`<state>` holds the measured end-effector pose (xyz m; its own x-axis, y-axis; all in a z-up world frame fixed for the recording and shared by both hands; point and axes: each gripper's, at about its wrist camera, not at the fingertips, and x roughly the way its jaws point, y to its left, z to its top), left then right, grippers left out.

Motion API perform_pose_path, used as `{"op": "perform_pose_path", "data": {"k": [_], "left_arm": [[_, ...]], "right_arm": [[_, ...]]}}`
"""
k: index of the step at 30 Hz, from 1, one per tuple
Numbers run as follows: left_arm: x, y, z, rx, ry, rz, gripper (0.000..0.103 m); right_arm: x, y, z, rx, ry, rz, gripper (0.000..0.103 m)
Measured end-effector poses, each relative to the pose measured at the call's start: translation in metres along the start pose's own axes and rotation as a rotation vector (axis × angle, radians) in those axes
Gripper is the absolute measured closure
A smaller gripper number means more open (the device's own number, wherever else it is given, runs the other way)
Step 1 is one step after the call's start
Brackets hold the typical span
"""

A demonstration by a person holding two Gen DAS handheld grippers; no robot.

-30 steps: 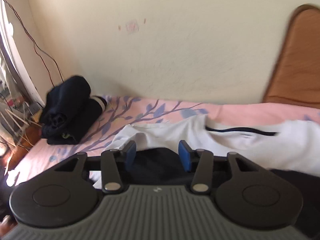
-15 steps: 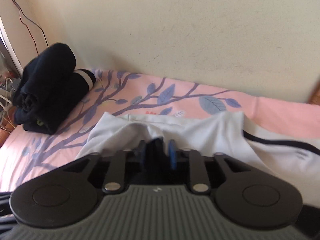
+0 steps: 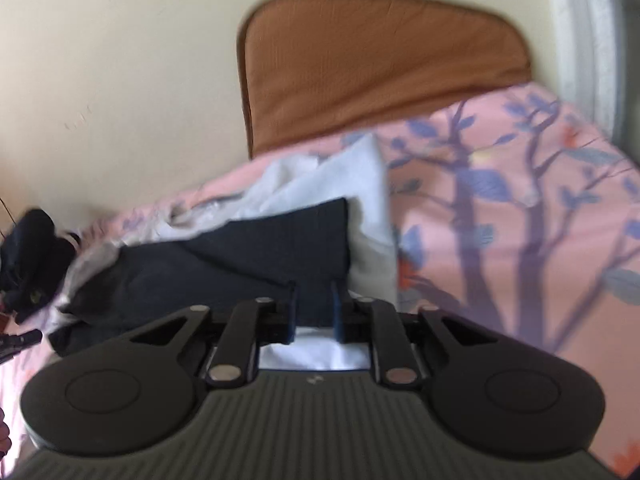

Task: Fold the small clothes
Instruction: 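Pull the T-shirt hem flat with both grippers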

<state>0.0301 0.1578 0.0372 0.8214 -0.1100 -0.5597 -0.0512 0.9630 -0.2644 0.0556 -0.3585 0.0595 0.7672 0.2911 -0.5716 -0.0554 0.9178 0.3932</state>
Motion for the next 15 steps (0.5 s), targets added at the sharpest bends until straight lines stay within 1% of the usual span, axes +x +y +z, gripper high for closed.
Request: {"op": "perform_pose_path", "data": {"k": [1,3,4,5,6,7,8,11,13,15], "left_arm": [[-0.018,0.004,-0.003,0.019,-0.005,-0.018,0.092],[-0.049,0.018,-0.012,0.038,0.004,-0.054,0.09],[-0.063,0.025,-0.018,0.044,0.018,-0.08,0.085],[-0.078,0.032,-0.026,0.046,0.039,-0.113,0.076],[-0.089,0.036,-0.033,0.048,0.063,-0.135,0.07],[-0.099,0.038,-0.043,0.057,0.091,-0.15,0.059],[-0.109,0.039,-0.052,0.069,0.109,-0.158,0.057],[-0.132,0.037,-0.079,0.094,0.145,-0.206,0.057],[-0.146,0.034,-0.099,0.094,0.164,-0.249,0.056],[-0.153,0.031,-0.113,0.102,0.17,-0.265,0.054]], "right_arm": [[-0.017,0.003,-0.006,-0.014,-0.022,0.035,0.061],[-0.044,0.014,-0.022,-0.053,-0.048,0.08,0.06],[-0.055,0.018,-0.031,-0.069,-0.054,0.09,0.06],[-0.064,0.024,-0.041,-0.085,-0.062,0.097,0.06],[-0.075,0.027,-0.053,-0.097,-0.071,0.093,0.06],[-0.085,0.028,-0.064,-0.109,-0.08,0.083,0.06],[-0.093,0.03,-0.074,-0.123,-0.089,0.071,0.06],[-0.12,0.028,-0.105,-0.157,-0.105,0.03,0.06],[-0.136,0.019,-0.122,-0.127,-0.1,0.02,0.06],[-0.15,0.01,-0.136,-0.094,-0.097,0.024,0.06]]}}
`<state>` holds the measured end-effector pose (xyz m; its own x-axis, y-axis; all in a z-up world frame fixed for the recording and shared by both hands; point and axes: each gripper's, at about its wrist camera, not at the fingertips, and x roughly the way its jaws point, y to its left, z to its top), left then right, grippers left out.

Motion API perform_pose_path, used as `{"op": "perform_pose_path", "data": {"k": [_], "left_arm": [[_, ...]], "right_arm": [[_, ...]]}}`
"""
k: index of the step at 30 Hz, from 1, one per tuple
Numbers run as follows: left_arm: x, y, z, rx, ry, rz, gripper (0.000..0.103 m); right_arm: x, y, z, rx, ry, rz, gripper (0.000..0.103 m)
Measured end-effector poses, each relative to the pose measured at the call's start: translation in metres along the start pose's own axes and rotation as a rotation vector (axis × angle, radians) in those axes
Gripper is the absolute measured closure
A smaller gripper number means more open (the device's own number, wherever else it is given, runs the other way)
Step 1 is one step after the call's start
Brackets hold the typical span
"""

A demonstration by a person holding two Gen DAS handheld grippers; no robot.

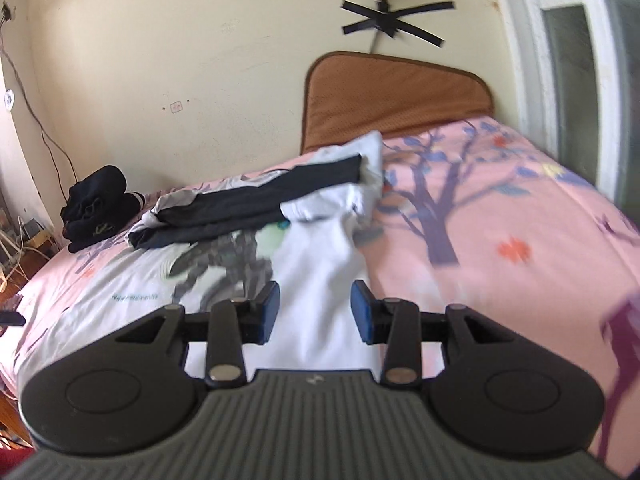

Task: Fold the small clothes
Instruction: 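Pull the T-shirt hem flat with both grippers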

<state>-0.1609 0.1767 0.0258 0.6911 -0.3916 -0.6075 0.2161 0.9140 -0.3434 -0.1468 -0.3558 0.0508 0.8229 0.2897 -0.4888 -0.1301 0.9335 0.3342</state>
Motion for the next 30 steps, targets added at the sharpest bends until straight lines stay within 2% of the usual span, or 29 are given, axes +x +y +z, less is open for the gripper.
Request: {"op": "perform_pose_path", "data": {"k": [4,8,15,19,20,21,22,23,25,27,28,29,30], "left_arm": [[-0.003,-0.003,-0.02,-0.013,0.019,0.018,0.053],[-0.013,-0.005,-0.037,-0.016,0.006,0.033,0.051],[-0.008,-0.01,-0.06,-0.024,0.058,0.016,0.045],[0.013,-0.014,-0.06,-0.074,0.1,-0.023,0.028],[0.019,-0.016,-0.061,-0.081,0.118,-0.025,0.03],[0.024,-0.018,-0.061,-0.078,0.134,-0.025,0.038],[0.029,-0.02,-0.062,-0.064,0.159,-0.025,0.069],[0.033,-0.021,-0.062,-0.055,0.183,-0.035,0.087],[0.032,-0.021,-0.061,-0.058,0.193,-0.061,0.095],[0.027,-0.025,-0.06,-0.041,0.2,-0.071,0.096],[0.023,-0.025,-0.06,-0.041,0.201,-0.083,0.096],[0.017,-0.025,-0.059,-0.048,0.201,-0.096,0.096],[0.01,-0.023,-0.057,-0.061,0.196,-0.113,0.096]], "right_arm": [[-0.027,-0.006,-0.025,0.015,0.019,-0.011,0.06],[-0.049,-0.007,-0.041,0.019,0.015,0.014,0.06],[-0.057,-0.021,-0.061,0.054,0.083,0.036,0.06],[-0.062,-0.024,-0.071,0.071,0.109,0.055,0.06],[-0.061,-0.024,-0.073,0.077,0.111,0.063,0.06],[-0.06,-0.024,-0.075,0.08,0.115,0.066,0.059],[-0.058,-0.024,-0.076,0.079,0.121,0.059,0.057],[-0.055,-0.024,-0.078,0.076,0.127,0.054,0.057],[-0.05,-0.028,-0.083,0.088,0.151,0.066,0.056],[-0.04,-0.031,-0.088,0.112,0.213,0.084,0.06],[-0.036,-0.029,-0.091,0.109,0.25,0.106,0.071],[-0.035,-0.026,-0.093,0.096,0.275,0.132,0.097],[-0.04,-0.023,-0.091,0.085,0.273,0.166,0.098]]}}
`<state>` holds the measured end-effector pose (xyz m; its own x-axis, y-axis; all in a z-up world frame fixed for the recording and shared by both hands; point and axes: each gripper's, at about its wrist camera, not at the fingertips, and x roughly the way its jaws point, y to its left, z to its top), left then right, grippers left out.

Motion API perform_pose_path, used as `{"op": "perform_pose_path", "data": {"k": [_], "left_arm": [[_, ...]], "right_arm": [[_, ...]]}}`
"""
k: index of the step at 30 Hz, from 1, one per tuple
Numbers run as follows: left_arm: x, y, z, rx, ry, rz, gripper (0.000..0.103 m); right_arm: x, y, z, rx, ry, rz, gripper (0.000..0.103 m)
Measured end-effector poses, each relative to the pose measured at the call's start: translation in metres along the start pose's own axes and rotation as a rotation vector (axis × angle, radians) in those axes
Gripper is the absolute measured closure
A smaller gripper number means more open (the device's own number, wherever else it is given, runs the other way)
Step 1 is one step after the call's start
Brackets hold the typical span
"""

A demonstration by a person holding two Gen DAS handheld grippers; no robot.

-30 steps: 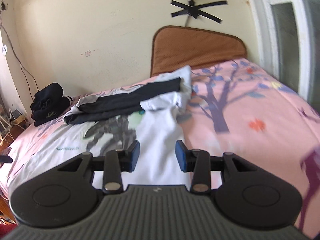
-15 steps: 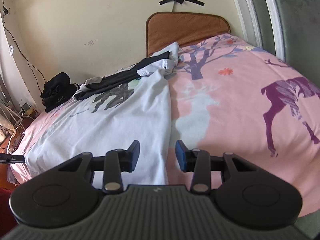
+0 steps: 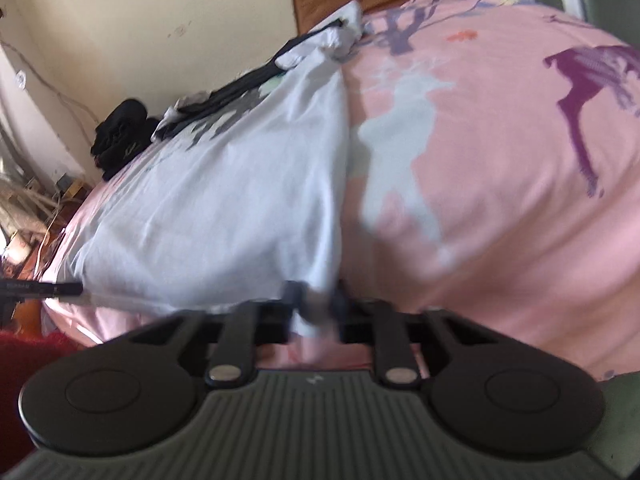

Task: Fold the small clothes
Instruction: 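Pull the T-shirt hem flat with both grippers, then grasp the white T-shirt hem with both grippers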

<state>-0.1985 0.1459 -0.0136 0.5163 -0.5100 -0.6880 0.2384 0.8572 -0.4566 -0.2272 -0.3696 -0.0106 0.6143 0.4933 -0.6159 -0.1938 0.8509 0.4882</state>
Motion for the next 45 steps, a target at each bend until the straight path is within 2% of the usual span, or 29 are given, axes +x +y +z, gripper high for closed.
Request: {"op": "perform_pose_path", "data": {"k": [2,4,7,9,12,13,14,16,17,18,20,23,25,27,28,29,30,31,33,35,38,39,41,42,45], "left_arm": [[-0.016,0.006,0.006,-0.052,-0.034,-0.058,0.096],[-0.028,0.014,0.019,-0.124,-0.086,-0.135,0.096],[-0.035,0.018,0.05,-0.151,-0.187,-0.201,0.096],[-0.031,0.013,0.085,-0.136,-0.24,-0.179,0.096],[-0.011,0.006,0.143,-0.074,-0.305,-0.117,0.095],[-0.001,0.006,0.162,-0.079,-0.318,-0.083,0.09],[0.014,0.008,0.181,-0.102,-0.339,-0.026,0.075],[0.042,0.011,0.204,-0.132,-0.35,0.121,0.043],[0.054,0.015,0.209,-0.155,-0.337,0.189,0.043],[0.061,0.019,0.208,-0.171,-0.315,0.19,0.043],[0.067,0.032,0.198,-0.174,-0.273,0.113,0.039],[0.066,0.046,0.184,-0.168,-0.255,0.168,0.032],[0.068,0.051,0.179,-0.184,-0.227,0.157,0.032],[0.07,0.049,0.174,-0.188,-0.203,0.114,0.033],[0.071,0.045,0.173,-0.17,-0.201,0.105,0.04],[0.072,0.04,0.171,-0.145,-0.201,0.105,0.069],[0.075,0.033,0.171,-0.108,-0.187,0.11,0.091],[0.078,0.028,0.17,-0.078,-0.172,0.137,0.1],[0.078,0.023,0.168,-0.022,-0.18,0.203,0.1],[0.077,0.027,0.168,-0.012,-0.171,0.225,0.1],[0.075,0.035,0.168,-0.039,-0.157,0.216,0.094],[0.071,0.034,0.167,-0.039,-0.161,0.226,0.091],[0.056,0.034,0.166,-0.039,-0.212,0.242,0.073],[0.048,0.034,0.166,-0.042,-0.244,0.248,0.071],[0.034,0.031,0.179,-0.052,-0.319,0.226,0.071]], "right_arm": [[-0.017,0.007,0.005,-0.021,-0.041,0.105,0.098],[-0.035,0.014,0.02,-0.035,-0.12,0.181,0.098],[-0.037,0.011,0.058,0.041,-0.228,0.198,0.098],[-0.022,0.006,0.091,0.076,-0.274,0.205,0.098],[0.01,0.011,0.146,0.036,-0.311,0.144,0.098],[0.023,0.011,0.166,0.036,-0.325,0.124,0.098],[0.038,0.008,0.186,0.063,-0.345,0.091,0.098],[0.065,0.008,0.209,0.092,-0.385,-0.036,0.089],[0.075,0.01,0.215,0.08,-0.372,-0.097,0.058],[0.079,0.008,0.216,0.065,-0.355,-0.141,0.033],[0.072,0.008,0.203,0.009,-0.352,-0.136,0.034],[0.06,0.007,0.178,-0.072,-0.33,-0.181,0.034],[0.063,0.003,0.168,-0.069,-0.293,-0.229,0.034],[0.067,-0.002,0.159,-0.027,-0.263,-0.233,0.034],[0.068,-0.005,0.153,-0.006,-0.25,-0.218,0.035],[0.068,-0.006,0.149,0.006,-0.239,-0.201,0.051],[0.069,-0.004,0.143,0.011,-0.222,-0.191,0.099],[0.069,-0.002,0.139,0.014,-0.222,-0.206,0.095],[0.064,0.003,0.134,-0.011,-0.233,-0.281,0.097],[0.06,-0.001,0.131,0.004,-0.227,-0.321,0.097],[0.065,-0.006,0.132,0.028,-0.203,-0.328,0.096],[0.065,-0.003,0.135,0.012,-0.208,-0.345,0.088],[0.055,0.004,0.14,-0.018,-0.281,-0.376,0.07],[0.05,0.007,0.145,-0.026,-0.319,-0.372,0.066],[0.05,0.015,0.167,-0.046,-0.34,-0.31,0.066]]}}
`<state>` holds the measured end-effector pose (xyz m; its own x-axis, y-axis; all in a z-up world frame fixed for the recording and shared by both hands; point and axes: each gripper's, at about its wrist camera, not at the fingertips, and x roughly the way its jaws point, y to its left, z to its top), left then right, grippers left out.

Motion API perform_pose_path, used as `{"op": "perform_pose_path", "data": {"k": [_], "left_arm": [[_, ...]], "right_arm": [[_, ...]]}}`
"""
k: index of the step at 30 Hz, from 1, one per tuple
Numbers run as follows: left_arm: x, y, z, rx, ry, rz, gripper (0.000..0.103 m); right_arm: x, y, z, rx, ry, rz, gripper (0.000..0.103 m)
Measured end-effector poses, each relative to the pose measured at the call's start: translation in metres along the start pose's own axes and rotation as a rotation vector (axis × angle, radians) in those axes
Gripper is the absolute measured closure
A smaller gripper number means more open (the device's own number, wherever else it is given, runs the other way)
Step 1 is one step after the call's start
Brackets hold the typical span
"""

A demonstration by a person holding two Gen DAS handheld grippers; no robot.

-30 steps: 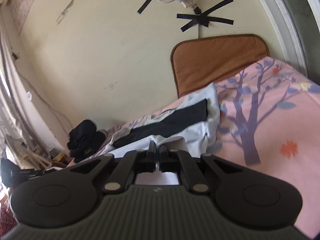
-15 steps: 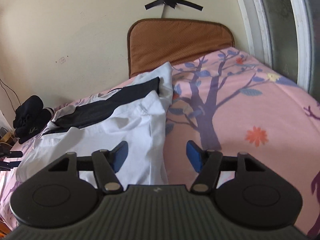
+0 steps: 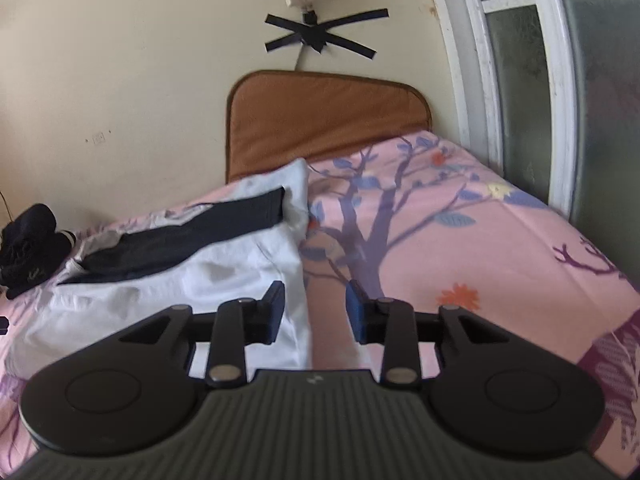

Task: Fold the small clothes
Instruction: 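Grasp the white T-shirt hem with both grippers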

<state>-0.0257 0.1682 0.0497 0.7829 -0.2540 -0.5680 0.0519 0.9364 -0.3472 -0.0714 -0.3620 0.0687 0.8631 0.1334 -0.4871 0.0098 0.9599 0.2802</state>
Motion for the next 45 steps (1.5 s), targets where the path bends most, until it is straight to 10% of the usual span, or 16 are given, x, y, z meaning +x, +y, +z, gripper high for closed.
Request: {"op": "perform_pose_path", "data": {"k": [9,13,20,25,31,33,35,37,38,40,45], "left_arm": [[0.087,-0.063,0.017,0.115,0.109,-0.122,0.071],[0.107,-0.051,0.01,0.15,0.195,-0.074,0.077],[0.099,-0.056,0.099,0.136,0.069,-0.1,0.061],[0.19,-0.116,0.156,0.281,0.107,-0.039,0.052],[0.302,-0.136,0.162,0.314,0.252,-0.004,0.039],[0.326,-0.136,0.156,0.318,0.283,0.003,0.043],[0.341,-0.135,0.147,0.324,0.324,-0.017,0.087],[0.34,-0.138,0.139,0.355,0.298,-0.005,0.095],[0.337,-0.14,0.137,0.37,0.288,-0.005,0.096],[0.322,-0.143,0.135,0.387,0.253,-0.003,0.097],[0.255,-0.145,0.145,0.334,0.151,-0.051,0.097]], "right_arm": [[0.098,0.052,0.013,-0.08,0.193,0.25,0.068],[0.121,0.019,0.014,-0.042,0.273,0.19,0.083],[0.105,0.017,0.09,-0.079,0.177,0.259,0.063],[0.187,0.034,0.143,-0.095,0.181,0.231,0.04],[0.293,0.036,0.151,-0.097,0.36,0.173,0.037],[0.315,0.037,0.147,-0.108,0.406,0.165,0.036],[0.328,0.036,0.142,-0.109,0.444,0.175,0.036],[0.332,0.038,0.135,-0.116,0.471,0.203,0.037],[0.329,0.041,0.133,-0.135,0.467,0.228,0.046],[0.314,0.049,0.131,-0.177,0.444,0.252,0.095],[0.238,0.06,0.141,-0.196,0.307,0.296,0.095]]}}
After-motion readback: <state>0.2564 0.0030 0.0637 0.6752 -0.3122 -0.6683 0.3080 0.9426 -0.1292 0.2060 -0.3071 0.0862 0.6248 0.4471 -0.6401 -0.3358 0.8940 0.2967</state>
